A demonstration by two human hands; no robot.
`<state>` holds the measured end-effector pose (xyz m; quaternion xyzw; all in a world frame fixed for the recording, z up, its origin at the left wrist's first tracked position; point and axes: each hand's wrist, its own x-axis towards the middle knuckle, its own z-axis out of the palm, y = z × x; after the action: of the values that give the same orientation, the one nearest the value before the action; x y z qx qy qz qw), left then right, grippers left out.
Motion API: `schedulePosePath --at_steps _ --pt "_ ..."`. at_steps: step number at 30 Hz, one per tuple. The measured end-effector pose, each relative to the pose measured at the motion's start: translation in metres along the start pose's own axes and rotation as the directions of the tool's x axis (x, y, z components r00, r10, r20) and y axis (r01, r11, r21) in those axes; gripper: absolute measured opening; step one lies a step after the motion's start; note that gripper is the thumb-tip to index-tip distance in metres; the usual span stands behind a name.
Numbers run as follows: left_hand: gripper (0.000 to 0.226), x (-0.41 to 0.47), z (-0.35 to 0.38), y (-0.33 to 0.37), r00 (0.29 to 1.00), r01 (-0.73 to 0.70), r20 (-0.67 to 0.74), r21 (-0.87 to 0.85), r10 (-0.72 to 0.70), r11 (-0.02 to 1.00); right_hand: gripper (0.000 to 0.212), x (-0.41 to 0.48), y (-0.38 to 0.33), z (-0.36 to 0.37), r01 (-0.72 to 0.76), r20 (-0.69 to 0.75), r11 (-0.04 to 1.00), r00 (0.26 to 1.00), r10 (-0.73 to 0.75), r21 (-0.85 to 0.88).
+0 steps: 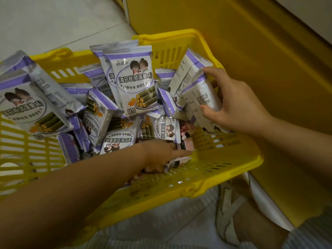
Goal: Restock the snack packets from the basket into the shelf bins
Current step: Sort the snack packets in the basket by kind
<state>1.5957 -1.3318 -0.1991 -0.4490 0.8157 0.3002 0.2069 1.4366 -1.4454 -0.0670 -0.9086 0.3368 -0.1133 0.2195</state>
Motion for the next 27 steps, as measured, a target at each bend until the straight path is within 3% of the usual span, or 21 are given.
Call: schedulePosePath --at_steps 11,15,21,27 --pt "0.100 -0.004 0.005 0.009 0.984 -0.161 -0.072 0.001 0.160 0.987 0.073 0.001 0.000 0.001 0.006 0.005 1.000 1.000 -0.006 -0.014" --pt "0.080 0.004 0.000 0.013 0.994 -0.096 -0.060 -0.032 0.094 0.995 0.073 0.001 0.001 0.001 0.012 0.008 1.000 1.000 -0.012 -0.013" --pt "0.070 0.014 -0.006 0.019 0.999 -0.038 -0.040 -0.084 0.035 0.996 0.072 0.002 0.002 0.002 0.018 0.000 1.000 1.000 -0.018 -0.024" --pt "0.065 0.003 -0.011 0.014 0.990 -0.047 -0.137 -0.104 0.033 0.993 0.072 0.002 0.004 0.002 0.028 -0.006 0.999 1.000 -0.028 -0.016"
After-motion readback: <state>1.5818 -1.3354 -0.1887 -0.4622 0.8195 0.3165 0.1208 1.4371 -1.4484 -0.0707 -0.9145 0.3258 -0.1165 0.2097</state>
